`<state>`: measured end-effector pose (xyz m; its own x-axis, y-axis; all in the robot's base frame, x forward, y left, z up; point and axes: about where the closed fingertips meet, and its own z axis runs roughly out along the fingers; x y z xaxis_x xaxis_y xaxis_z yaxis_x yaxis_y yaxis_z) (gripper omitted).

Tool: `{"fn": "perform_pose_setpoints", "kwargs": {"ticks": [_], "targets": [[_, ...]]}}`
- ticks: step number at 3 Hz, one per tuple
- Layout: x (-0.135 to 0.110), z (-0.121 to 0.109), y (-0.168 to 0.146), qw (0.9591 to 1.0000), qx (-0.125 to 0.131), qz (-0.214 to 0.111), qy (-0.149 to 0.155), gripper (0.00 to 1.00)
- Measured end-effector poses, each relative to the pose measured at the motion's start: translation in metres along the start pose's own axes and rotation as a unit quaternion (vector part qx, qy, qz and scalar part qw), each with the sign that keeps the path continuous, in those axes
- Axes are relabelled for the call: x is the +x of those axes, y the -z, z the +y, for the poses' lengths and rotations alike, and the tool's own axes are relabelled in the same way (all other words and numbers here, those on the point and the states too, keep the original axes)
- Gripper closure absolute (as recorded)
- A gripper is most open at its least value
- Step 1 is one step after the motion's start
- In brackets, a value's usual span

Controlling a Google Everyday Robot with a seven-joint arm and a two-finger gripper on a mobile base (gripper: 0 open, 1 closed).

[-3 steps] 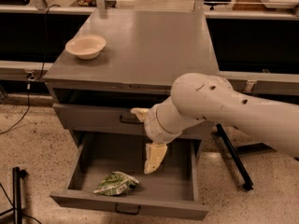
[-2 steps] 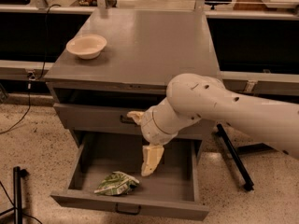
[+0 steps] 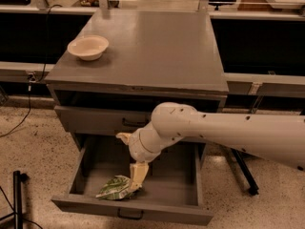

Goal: Pick green jalapeno chip bag from middle drawer and place on counter

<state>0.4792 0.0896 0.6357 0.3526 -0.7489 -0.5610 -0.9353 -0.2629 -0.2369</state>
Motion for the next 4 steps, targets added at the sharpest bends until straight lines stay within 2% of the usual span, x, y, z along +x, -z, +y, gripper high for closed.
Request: {"fn": "perform_pose_setpoints", "kwargs": {"ticks": [1,2,3,4], "targets": [[0.006,0.001,-0.031,0.9999,-0.007,-0.002,-0.01,0.0],[0.022,0.011,-0.058,0.9996,-0.012,-0.009,-0.023,0.16],[0.046,0.024,-0.075,0.9991,-0.004,-0.016,-0.038,0.18],[0.058,0.035,-0.096,0.9989,-0.011,-0.022,-0.039,0.14]]}}
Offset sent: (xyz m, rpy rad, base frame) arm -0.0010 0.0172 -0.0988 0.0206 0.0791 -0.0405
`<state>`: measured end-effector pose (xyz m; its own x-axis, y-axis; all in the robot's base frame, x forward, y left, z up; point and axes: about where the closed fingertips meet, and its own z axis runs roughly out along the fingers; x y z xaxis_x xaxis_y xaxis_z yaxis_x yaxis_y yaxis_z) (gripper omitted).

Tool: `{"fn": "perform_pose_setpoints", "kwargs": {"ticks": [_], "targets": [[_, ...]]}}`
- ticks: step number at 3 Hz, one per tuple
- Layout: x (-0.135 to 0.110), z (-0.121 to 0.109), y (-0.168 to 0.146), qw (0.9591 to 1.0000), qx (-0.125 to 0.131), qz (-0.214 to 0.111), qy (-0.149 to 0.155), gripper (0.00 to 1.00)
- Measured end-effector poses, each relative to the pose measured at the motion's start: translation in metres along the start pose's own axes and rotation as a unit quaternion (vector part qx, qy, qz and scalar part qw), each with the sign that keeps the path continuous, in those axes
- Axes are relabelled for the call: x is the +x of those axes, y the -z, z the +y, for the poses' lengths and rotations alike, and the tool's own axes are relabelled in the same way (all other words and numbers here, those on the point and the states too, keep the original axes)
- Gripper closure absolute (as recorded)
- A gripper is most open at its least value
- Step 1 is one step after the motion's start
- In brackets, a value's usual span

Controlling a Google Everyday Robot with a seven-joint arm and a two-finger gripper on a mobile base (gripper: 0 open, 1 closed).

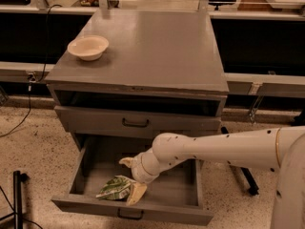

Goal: Pick green jalapeno chip bag from middle drawer and place on counter

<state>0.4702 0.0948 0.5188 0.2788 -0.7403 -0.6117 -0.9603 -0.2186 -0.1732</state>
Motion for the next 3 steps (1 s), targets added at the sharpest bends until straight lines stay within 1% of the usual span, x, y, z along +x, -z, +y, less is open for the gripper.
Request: {"fn": "perform_pose_setpoints", "kwargs": {"ticks": [1,2,3], "targets": [[0.01,0.006,-0.02,0.9999,-0.01,-0.005,-0.004,0.18],[0.023,0.006,-0.034,0.9998,-0.011,-0.006,-0.014,0.36],[0.038,0.005,-0.042,0.9996,-0.009,-0.006,-0.027,0.67]]}}
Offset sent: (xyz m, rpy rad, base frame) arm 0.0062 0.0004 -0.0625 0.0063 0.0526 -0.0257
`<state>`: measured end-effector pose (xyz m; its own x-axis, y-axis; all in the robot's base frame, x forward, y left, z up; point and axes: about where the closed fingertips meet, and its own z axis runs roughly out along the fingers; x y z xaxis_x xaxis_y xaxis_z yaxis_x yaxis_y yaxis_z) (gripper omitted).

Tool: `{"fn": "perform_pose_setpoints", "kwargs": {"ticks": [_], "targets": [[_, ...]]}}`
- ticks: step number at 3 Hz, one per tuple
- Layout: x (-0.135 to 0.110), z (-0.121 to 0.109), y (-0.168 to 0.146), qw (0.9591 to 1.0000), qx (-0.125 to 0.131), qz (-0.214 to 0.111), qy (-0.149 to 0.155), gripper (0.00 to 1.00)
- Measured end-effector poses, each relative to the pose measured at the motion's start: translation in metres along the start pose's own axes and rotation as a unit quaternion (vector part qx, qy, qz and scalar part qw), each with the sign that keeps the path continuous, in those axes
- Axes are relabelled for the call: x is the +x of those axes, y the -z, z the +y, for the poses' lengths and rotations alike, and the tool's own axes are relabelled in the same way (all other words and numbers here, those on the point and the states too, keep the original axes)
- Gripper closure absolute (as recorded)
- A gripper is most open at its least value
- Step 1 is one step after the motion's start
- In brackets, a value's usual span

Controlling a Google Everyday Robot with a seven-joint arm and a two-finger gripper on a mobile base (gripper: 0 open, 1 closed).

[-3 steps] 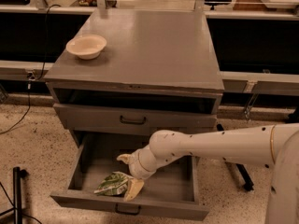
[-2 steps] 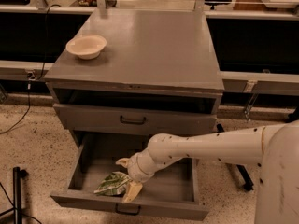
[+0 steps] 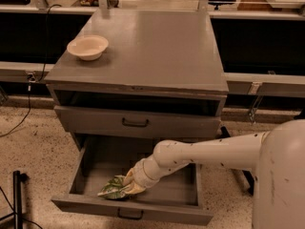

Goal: Pick green jalapeno chip bag from middle drawer and place on counter

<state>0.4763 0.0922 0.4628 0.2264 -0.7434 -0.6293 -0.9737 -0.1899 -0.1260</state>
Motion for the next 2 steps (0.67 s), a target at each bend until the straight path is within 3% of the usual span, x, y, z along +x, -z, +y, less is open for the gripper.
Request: {"fn": "perform_pose_setpoints", "kwargs": {"ticks": [1,2], "targets": [[0.007,0.0,-0.001,1.0,0.001,0.003,-0.004,0.91],[0.003,-0.005,0.019,0.9997,0.021,-0.006,0.008,1.0]]}}
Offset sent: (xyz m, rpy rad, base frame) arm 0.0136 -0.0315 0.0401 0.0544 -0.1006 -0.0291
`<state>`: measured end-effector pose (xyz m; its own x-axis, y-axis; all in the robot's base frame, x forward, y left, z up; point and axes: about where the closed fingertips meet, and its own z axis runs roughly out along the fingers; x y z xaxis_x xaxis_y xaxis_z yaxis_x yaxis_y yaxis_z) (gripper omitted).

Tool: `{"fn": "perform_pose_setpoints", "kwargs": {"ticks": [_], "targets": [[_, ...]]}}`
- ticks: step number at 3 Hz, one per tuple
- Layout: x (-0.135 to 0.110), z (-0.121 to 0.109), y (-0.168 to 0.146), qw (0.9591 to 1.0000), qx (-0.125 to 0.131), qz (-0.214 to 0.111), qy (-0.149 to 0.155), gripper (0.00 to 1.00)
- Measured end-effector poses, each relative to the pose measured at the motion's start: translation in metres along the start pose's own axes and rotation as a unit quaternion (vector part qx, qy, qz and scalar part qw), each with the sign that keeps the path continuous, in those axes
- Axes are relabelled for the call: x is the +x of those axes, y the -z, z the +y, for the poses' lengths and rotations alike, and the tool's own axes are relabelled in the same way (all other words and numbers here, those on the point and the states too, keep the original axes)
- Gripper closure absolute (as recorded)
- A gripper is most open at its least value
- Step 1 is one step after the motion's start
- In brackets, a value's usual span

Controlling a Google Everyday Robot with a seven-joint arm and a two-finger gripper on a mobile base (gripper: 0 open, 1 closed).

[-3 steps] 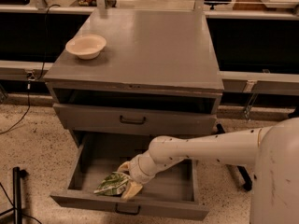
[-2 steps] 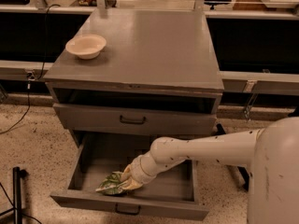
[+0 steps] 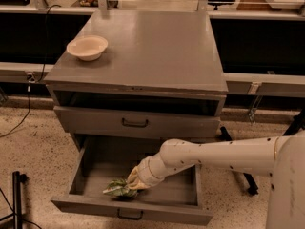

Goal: Pick green jalapeno chip bag from middle drawer and place on counter

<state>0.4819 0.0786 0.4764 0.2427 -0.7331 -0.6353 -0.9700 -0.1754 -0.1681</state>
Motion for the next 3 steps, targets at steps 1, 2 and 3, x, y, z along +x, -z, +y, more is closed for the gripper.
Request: {"fn": "perform_pose_setpoints", "kwargs": {"ticks": [1,2,3], "targets": [[-0.017,-0.013,0.027,0.9995,0.022,-0.014,0.02,1.0],[-0.053,-0.033,0.07,0.9953,0.057,-0.065,0.043,1.0],[-0.078,-0.045,0.116,0.989,0.076,-0.115,0.053,1.0]]}}
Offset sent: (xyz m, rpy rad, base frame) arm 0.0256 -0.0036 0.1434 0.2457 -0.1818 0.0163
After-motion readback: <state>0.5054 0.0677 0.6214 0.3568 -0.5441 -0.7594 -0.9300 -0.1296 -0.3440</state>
